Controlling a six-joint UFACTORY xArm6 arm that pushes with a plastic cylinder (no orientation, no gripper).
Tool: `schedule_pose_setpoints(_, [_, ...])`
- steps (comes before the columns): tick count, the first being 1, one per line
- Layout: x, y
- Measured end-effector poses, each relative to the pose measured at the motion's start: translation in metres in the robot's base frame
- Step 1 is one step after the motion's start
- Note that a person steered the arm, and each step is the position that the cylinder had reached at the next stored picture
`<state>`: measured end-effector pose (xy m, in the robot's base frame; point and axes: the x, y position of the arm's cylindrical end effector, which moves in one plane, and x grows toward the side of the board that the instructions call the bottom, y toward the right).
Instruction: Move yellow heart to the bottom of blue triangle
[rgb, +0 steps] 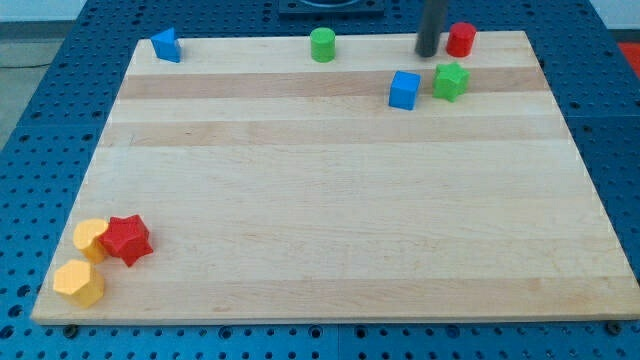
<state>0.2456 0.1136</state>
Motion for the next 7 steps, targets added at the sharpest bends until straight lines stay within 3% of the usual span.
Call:
schedule_pose_setpoints(2, [0.065,-0.15])
schedule_pose_setpoints(3, [0.118,-0.162])
schedule_pose_setpoints(5, [0.199,-0.098])
schedule_pose_setpoints(7, [0.346,-0.129])
